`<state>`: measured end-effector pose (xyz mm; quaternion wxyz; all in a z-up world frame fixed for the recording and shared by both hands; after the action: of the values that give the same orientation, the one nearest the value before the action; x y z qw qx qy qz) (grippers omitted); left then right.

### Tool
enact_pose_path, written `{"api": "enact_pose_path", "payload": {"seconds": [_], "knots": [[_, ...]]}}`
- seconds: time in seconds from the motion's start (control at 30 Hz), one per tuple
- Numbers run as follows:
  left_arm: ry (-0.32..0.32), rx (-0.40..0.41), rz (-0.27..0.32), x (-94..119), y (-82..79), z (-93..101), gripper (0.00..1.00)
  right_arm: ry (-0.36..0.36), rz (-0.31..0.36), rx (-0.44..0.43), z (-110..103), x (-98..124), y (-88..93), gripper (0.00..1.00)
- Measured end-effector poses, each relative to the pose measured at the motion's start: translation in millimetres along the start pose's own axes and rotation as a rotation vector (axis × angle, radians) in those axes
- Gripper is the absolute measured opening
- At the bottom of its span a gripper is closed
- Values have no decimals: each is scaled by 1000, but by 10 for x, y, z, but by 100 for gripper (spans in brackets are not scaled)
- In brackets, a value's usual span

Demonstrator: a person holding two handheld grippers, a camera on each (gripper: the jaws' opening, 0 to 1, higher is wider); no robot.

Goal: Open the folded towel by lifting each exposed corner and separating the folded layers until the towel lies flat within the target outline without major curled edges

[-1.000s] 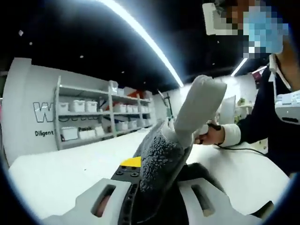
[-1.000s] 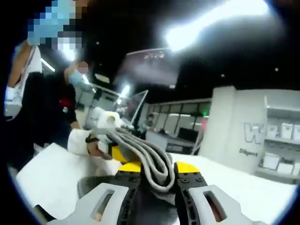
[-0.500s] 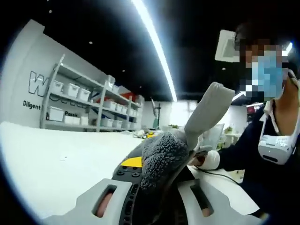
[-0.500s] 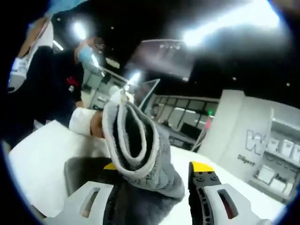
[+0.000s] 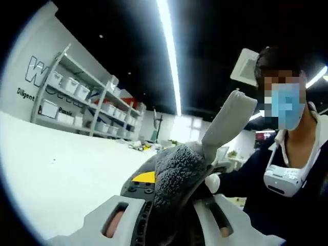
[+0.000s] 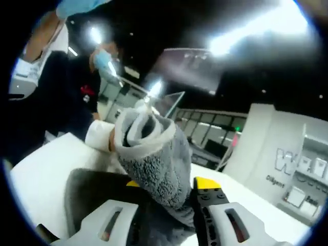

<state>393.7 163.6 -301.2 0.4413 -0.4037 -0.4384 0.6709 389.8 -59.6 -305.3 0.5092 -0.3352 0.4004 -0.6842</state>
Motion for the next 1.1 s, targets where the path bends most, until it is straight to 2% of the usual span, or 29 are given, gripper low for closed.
{"api": "enact_pose_path", "payload": {"seconds": [0.1,0.17,0.2,0.23,0.33,0.5,0.77,0.9,1.1], "knots": [[37,36,-39,-1,27,20,9,-27,-2,-23,-22,-6,13,17],[48,41,-45,-14,41,61,9,-38,-2,-19,-37,-1,0,14],[53,41,-45,-17,43,74,9,-65,11,-40,-67,7,-26,8],[55,42,-44,-16,43,81,9,-96,27,-69,-93,20,-56,7],[63,42,-30,-10,31,102,9,-122,33,-125,-101,67,-116,5],[83,32,-45,-26,33,144,9,-204,60,-291,-120,132,-161,4],[96,12,-58,-41,28,197,9,-291,76,-418,-145,177,-192,3],[94,10,-57,-47,33,188,9,-397,104,-567,-186,204,-242,2],[109,9,-52,-62,20,202,10,-448,129,-608,-212,226,-288,2]]}}
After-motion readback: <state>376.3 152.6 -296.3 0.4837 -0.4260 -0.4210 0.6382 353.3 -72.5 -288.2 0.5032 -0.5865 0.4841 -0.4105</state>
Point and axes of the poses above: the point that each gripper's makers call its tool centre point, and the gripper's own axes: x roughly backward along the fingers, z roughly to its right, y roughly out of its underside, the point moved 9 cm from there along x, roughly backward along the fingers, and after that the axes turned 6 degrees about -y, right-handed, at the moved point
